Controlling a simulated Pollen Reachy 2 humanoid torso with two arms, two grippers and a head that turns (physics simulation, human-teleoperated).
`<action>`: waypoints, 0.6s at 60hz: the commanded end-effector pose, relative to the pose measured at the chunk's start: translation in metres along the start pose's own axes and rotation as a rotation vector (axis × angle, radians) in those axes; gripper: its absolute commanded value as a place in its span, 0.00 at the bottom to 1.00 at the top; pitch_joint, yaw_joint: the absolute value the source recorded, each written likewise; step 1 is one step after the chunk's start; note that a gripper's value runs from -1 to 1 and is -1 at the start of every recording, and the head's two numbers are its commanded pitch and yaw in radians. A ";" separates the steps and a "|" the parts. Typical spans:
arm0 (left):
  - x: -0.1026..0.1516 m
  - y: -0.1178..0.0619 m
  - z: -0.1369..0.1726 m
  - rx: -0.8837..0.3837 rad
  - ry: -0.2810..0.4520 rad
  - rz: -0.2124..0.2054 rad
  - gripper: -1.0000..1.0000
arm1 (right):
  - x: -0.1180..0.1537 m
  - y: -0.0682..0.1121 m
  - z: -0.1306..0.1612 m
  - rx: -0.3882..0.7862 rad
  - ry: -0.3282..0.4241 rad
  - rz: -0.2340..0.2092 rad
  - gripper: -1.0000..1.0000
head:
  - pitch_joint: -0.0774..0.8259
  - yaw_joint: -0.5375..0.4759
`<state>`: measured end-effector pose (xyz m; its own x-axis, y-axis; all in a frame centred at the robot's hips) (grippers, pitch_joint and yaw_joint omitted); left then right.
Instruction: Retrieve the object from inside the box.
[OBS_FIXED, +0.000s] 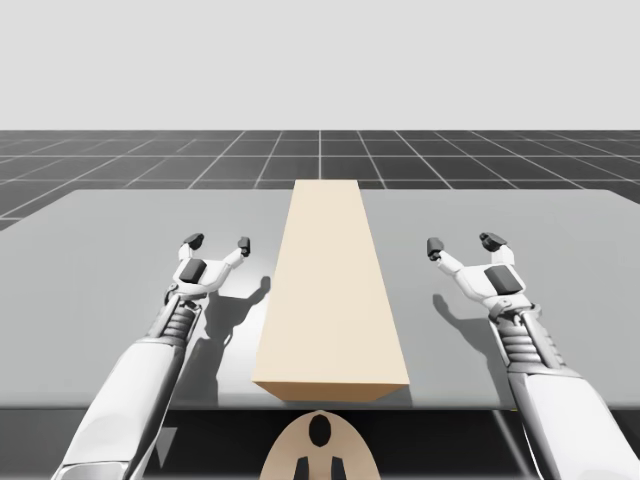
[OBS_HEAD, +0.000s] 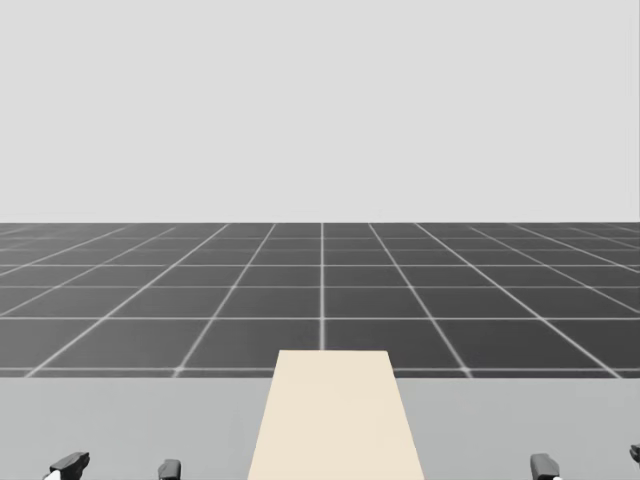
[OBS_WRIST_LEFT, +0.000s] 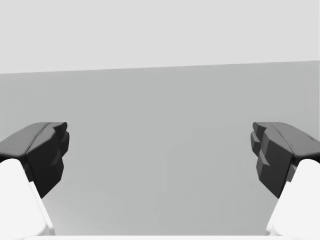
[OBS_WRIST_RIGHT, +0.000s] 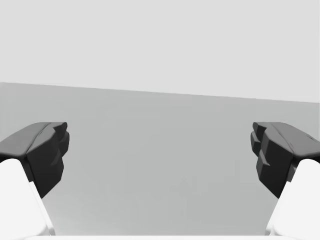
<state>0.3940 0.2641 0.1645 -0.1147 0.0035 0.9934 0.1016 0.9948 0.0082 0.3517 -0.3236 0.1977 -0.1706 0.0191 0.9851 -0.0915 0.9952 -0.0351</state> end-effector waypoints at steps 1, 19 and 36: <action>0.000 0.000 0.000 0.000 0.001 -0.002 0.00 | 0.000 0.001 0.002 0.003 0.034 -0.004 0.00 | 0.10 0.53; -0.017 -0.005 -0.001 -0.167 0.213 -0.067 0.00 | -0.011 0.009 0.002 0.226 0.084 0.003 0.00 | 0.10 0.53; -0.019 -0.034 0.025 -0.555 0.177 -0.171 0.00 | -0.014 0.028 0.013 0.507 0.056 0.017 0.00 | 0.10 0.53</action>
<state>0.3812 0.2443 0.1466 0.0243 -0.1630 0.9863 0.4547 0.8805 0.1343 0.3455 -0.3058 0.1838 -0.1118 0.0511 0.9924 -0.4259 0.8998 -0.0943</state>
